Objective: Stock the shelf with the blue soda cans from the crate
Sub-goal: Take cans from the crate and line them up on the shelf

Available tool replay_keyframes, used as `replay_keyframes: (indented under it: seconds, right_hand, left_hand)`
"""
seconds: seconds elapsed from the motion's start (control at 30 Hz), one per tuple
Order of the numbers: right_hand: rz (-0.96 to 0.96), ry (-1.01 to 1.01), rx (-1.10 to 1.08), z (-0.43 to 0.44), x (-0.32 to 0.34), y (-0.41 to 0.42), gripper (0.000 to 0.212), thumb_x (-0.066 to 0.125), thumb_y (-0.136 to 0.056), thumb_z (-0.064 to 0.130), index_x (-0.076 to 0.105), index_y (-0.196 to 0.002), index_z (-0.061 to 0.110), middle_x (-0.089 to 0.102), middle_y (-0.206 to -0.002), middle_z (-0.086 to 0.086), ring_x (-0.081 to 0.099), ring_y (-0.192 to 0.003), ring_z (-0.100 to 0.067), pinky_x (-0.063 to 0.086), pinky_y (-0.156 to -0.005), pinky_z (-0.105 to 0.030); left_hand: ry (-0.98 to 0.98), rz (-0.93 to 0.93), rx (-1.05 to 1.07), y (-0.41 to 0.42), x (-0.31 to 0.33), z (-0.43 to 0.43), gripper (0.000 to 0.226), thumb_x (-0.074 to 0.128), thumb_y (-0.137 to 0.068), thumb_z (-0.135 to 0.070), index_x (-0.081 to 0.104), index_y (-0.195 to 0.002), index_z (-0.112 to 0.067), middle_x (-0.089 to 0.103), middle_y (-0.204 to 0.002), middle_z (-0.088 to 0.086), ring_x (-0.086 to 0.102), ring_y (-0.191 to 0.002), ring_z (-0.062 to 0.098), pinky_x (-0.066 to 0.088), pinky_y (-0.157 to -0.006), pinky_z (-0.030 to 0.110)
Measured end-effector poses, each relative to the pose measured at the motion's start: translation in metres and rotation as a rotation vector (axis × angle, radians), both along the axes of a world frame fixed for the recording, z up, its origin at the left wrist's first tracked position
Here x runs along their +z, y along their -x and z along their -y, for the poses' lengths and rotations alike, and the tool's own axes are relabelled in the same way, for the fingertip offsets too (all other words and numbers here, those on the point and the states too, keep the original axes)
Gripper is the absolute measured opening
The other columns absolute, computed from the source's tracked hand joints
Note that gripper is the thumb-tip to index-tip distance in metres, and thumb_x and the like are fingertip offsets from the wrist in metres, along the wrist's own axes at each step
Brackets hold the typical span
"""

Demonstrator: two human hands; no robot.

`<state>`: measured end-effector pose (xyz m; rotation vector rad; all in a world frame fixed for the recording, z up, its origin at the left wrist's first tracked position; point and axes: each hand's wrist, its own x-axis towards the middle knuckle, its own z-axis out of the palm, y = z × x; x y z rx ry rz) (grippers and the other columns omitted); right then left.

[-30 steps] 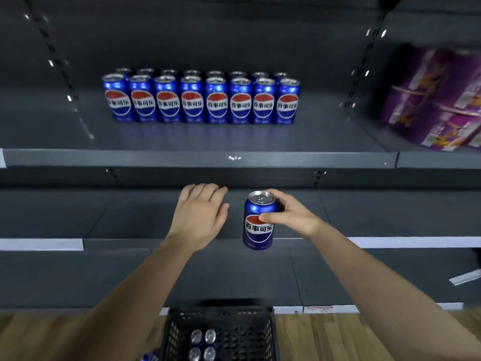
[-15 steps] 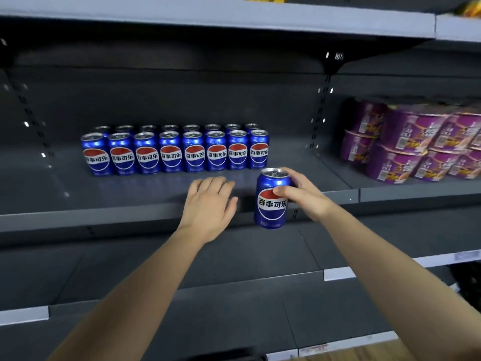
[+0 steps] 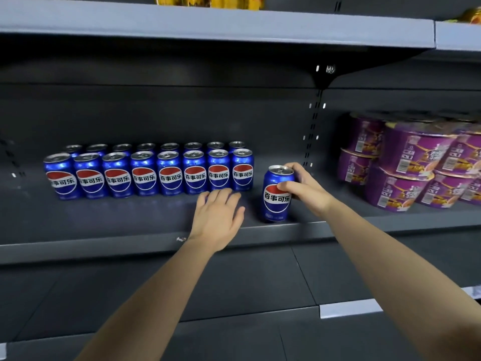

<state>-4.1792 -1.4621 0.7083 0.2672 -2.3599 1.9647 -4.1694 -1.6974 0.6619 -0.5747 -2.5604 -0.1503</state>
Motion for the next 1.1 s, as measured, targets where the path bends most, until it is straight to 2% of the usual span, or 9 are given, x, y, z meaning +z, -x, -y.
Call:
replay_keyframes:
  seconds: [0.13,0.37,0.47,0.6,0.73,0.8,0.9,1.0,1.1]
  right_hand:
    - [0.011,0.011,0.02,-0.017,-0.01,0.023,0.043,0.068,-0.069,0.018,0.049,-0.107,0.019,0.065,-0.098,0.002,0.063,-0.089,-0.011,0.048,-0.083,-0.027]
    - [0.02,0.01,0.075,-0.03,-0.012,0.055,0.05,0.072,-0.064,0.018,0.05,-0.109,0.018,0.066,-0.099,0.0,0.064,-0.091,-0.013,0.049,-0.084,-0.028]
    - [0.039,0.027,0.098,-0.032,-0.016,0.06,0.05,0.067,-0.068,0.02,0.049,-0.114,0.022,0.066,-0.101,0.004,0.063,-0.093,-0.009,0.047,-0.088,-0.025]
    - [0.071,0.02,0.138,-0.034,-0.022,0.062,0.062,0.073,-0.072,0.02,0.044,-0.127,0.027,0.067,-0.113,0.006,0.064,-0.102,-0.007,0.045,-0.09,-0.021]
    - [0.043,-0.004,0.104,-0.037,-0.024,0.069,0.057,0.08,-0.073,0.021,0.051,-0.121,0.03,0.066,-0.119,-0.001,0.065,-0.107,-0.013,0.048,-0.096,-0.029]
    - [-0.002,-0.028,0.046,-0.039,-0.024,0.075,0.056,0.084,-0.066,0.03,0.058,-0.115,0.036,0.061,-0.126,-0.005,0.063,-0.111,-0.016,0.05,-0.098,-0.032]
    - [-0.044,-0.078,-0.02,-0.038,-0.025,0.084,0.062,0.084,-0.06,0.041,0.059,-0.117,0.039,0.058,-0.129,-0.001,0.061,-0.111,-0.013,0.052,-0.091,-0.027]
    - [-0.075,-0.058,-0.097,-0.031,-0.024,0.091,0.062,0.084,-0.072,0.028,0.052,-0.125,0.026,0.06,-0.118,0.005,0.059,-0.098,-0.005,0.047,-0.075,-0.014]
    - [-0.073,-0.013,-0.167,-0.025,-0.027,0.101,0.066,0.083,-0.074,0.02,0.044,-0.127,0.019,0.057,-0.112,0.008,0.058,-0.094,-0.006,0.046,-0.075,-0.018]
  left_hand:
    - [0.013,0.021,0.022,0.014,-0.006,-0.015,0.058,0.019,-0.091,-0.046,0.056,-0.128,-0.02,0.056,-0.129,-0.001,0.05,-0.117,0.02,0.022,-0.103,0.037]
    - [0.029,-0.015,0.031,0.033,-0.006,-0.028,0.052,0.026,-0.092,-0.043,0.062,-0.12,-0.019,0.061,-0.122,0.002,0.055,-0.112,0.021,0.032,-0.101,0.042]
    - [0.007,-0.027,0.051,0.038,-0.006,-0.03,0.053,0.025,-0.092,-0.043,0.062,-0.12,-0.018,0.062,-0.121,0.002,0.055,-0.111,0.022,0.026,-0.1,0.039]
    - [-0.038,-0.005,0.073,0.04,-0.01,-0.03,0.056,0.019,-0.092,-0.045,0.059,-0.124,-0.021,0.063,-0.117,-0.003,0.054,-0.11,0.019,0.024,-0.102,0.038]
    - [-0.081,0.028,0.104,0.039,-0.014,-0.029,0.064,0.012,-0.09,-0.048,0.053,-0.131,-0.022,0.063,-0.117,-0.004,0.053,-0.112,0.018,0.022,-0.106,0.039]
    - [-0.109,0.055,0.121,0.038,-0.016,-0.028,0.066,0.01,-0.089,-0.049,0.05,-0.134,-0.023,0.061,-0.12,-0.005,0.051,-0.115,0.017,0.019,-0.106,0.039]
    - [-0.105,0.076,0.123,0.037,-0.018,-0.028,0.067,0.008,-0.088,-0.05,0.048,-0.136,-0.024,0.059,-0.124,-0.006,0.049,-0.117,0.016,0.019,-0.107,0.039]
    - [-0.099,0.082,0.106,0.038,-0.018,-0.028,0.064,0.011,-0.089,-0.049,0.049,-0.135,-0.024,0.059,-0.124,-0.006,0.05,-0.116,0.016,0.021,-0.108,0.04]
    - [-0.096,0.08,0.105,0.038,-0.019,-0.028,0.061,0.014,-0.09,-0.048,0.05,-0.133,-0.024,0.06,-0.123,-0.007,0.051,-0.114,0.016,0.023,-0.108,0.04]
